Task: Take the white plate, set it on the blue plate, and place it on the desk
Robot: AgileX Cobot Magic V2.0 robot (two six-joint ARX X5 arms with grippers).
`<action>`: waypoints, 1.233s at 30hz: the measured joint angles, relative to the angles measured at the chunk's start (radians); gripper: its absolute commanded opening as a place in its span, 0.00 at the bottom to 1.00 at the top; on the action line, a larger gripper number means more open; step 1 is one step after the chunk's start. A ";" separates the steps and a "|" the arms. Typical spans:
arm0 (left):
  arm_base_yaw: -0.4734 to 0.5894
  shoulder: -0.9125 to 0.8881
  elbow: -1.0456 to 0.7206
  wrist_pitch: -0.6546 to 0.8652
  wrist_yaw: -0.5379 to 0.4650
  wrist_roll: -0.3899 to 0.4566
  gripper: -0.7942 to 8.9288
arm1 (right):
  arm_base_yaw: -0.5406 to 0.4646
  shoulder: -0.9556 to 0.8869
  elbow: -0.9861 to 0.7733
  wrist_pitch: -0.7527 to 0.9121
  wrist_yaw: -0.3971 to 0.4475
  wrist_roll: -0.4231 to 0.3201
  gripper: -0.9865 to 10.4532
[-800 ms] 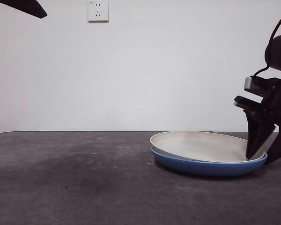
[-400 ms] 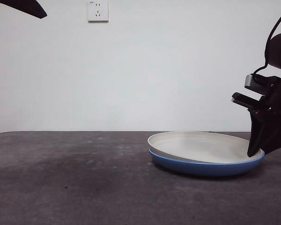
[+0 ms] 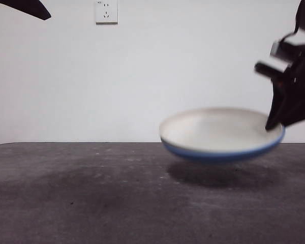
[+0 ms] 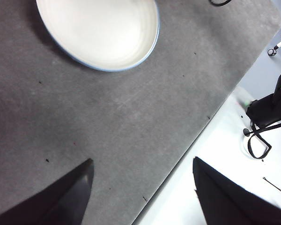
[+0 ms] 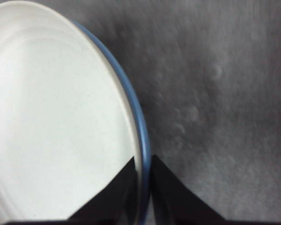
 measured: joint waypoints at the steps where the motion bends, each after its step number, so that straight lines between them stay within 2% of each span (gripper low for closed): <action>1: 0.000 0.000 0.000 0.000 0.000 0.000 0.43 | 0.002 -0.018 0.000 0.008 -0.008 0.008 0.09; 8: 0.000 0.000 0.000 0.000 0.000 0.000 0.43 | 0.060 -0.054 0.005 0.039 -0.031 0.068 0.09; 14: 0.000 0.000 0.000 0.000 0.000 0.000 0.43 | 0.150 -0.031 0.056 0.047 0.005 0.106 0.09; 24: 0.000 0.000 0.000 0.000 0.000 0.000 0.43 | 0.237 0.140 0.161 0.064 0.049 0.152 0.09; 37: 0.000 0.000 0.000 0.000 0.000 0.000 0.43 | 0.257 0.332 0.171 0.106 0.048 0.195 0.09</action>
